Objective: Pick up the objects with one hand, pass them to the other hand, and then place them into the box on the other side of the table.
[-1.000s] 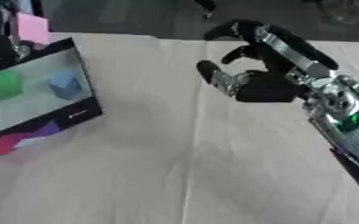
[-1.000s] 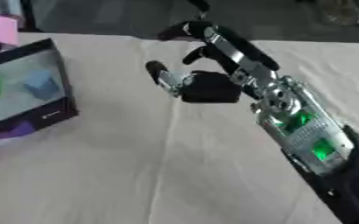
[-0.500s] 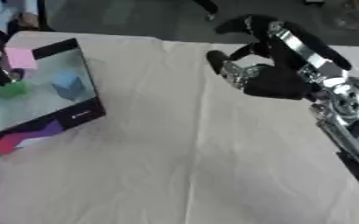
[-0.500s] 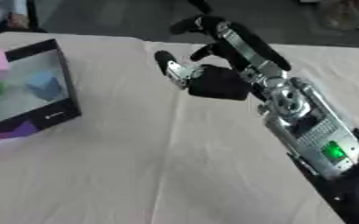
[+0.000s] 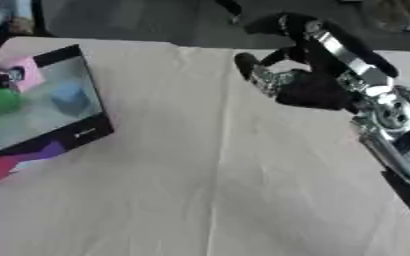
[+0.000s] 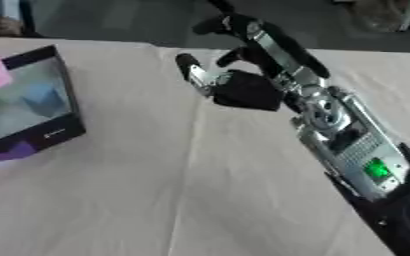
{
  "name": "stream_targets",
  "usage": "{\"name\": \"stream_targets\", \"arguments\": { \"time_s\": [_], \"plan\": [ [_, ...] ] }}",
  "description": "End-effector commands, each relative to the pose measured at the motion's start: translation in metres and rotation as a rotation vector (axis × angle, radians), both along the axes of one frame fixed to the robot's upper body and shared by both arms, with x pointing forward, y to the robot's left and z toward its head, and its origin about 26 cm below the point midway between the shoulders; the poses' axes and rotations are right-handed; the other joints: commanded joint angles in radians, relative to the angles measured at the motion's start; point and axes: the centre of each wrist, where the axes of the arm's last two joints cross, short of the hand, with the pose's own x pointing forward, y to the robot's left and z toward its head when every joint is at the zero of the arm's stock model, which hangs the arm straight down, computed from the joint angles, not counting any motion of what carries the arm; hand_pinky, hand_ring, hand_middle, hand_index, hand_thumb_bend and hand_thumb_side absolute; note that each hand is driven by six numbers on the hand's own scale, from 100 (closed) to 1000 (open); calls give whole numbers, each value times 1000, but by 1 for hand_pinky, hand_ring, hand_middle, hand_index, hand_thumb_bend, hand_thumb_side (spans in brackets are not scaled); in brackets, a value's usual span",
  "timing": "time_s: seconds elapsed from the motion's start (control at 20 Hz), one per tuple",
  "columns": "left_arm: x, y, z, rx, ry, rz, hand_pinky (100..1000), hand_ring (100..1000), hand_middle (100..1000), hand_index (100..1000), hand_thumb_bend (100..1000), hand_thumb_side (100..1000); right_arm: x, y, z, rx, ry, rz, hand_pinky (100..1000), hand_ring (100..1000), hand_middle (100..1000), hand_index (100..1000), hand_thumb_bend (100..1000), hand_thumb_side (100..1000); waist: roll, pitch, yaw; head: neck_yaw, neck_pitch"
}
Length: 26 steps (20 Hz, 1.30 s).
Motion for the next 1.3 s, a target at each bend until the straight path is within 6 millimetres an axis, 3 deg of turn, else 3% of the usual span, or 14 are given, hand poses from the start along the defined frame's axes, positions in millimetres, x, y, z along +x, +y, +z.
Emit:
{"name": "stream_targets", "arguments": {
  "time_s": [0.05, 0.2, 0.3, 0.35, 0.5, 0.55, 0.6, 0.75, 1.0, 1.05, 1.1, 1.2, 1.25, 1.3],
  "plan": [
    [-6, 11, 18, 12, -59, 25, 923, 924, 911, 896, 100, 1000, -3, -5, 10, 3, -40, -6, 706, 963, 819, 772, 276, 403, -11, -8, 1, -5, -12],
    [-5, 12, 14, 13, -15, 29, 935, 939, 930, 927, 100, 946, -3, -5, 11, 9, -41, -9, 706, 962, 818, 771, 277, 403, -12, -7, 0, -4, -10],
    [-5, 11, 13, 27, 15, 11, 954, 966, 951, 940, 362, 214, -3, -6, 10, 11, -39, -12, 705, 962, 818, 772, 277, 405, -12, -6, 0, -4, -9],
    [-6, 9, 14, 43, 23, -8, 968, 969, 942, 913, 485, 193, -3, -6, 10, 12, -38, -14, 704, 961, 818, 772, 277, 404, -11, -6, 0, -4, -8],
    [-7, 10, 18, 62, 0, -26, 958, 943, 900, 881, 430, 209, -3, -6, 10, 15, -40, -17, 704, 958, 817, 771, 280, 401, -12, -7, -1, -8, -3],
    [-7, 11, 18, 65, -5, -17, 962, 947, 909, 902, 409, 921, -3, -6, 11, 15, -40, -16, 704, 957, 816, 771, 280, 401, -11, -8, -1, -8, -3],
    [-6, 12, 18, 72, -11, -2, 964, 951, 911, 920, 359, 1000, -3, -6, 11, 15, -41, -16, 704, 957, 816, 771, 280, 401, -11, -8, -1, -8, -4],
    [-5, 15, 16, 78, -18, 85, 953, 950, 927, 1000, 100, 1000, -3, -6, 11, 16, -40, -16, 703, 956, 815, 771, 278, 404, -11, -9, -1, -6, -5],
    [-4, 13, 11, 12, 53, 112, 999, 988, 1000, 1000, 100, 1000, -3, -7, 11, 15, -38, -19, 701, 954, 813, 771, 274, 410, -11, -10, -2, -10, -9],
    [-6, 11, 14, 0, 34, 90, 976, 950, 956, 974, 100, 872, -3, -7, 11, 15, -38, -21, 701, 954, 813, 771, 275, 409, -12, -11, -1, -11, -8],
    [-8, 9, 21, -7, -31, 75, 928, 848, 818, 902, 100, 497, -3, -7, 12, 15, -39, -21, 701, 954, 813, 771, 275, 408, -12, -11, 0, -13, -9],
    [-10, 11, 30, -56, -214, 107, 948, 749, 672, 666, 100, 296, -3, -8, 12, 19, -38, -26, 701, 955, 816, 785, 237, 439, -13, -11, 3, -17, -11],
    [-10, 15, 33, -141, -320, 158, 952, 713, 666, 622, 100, 340, -2, -8, 11, 24, -32, -38, 700, 956, 823, 827, 138, 518, -15, -12, 4, -19, -11],
    [-10, 19, 34, -255, -414, 212, 944, 713, 708, 656, 100, 590, -2, -9, 11, 31, -26, -55, 702, 958, 828, 844, 100, 588, -18, -12, 5, -24, -9]
  ]
}}
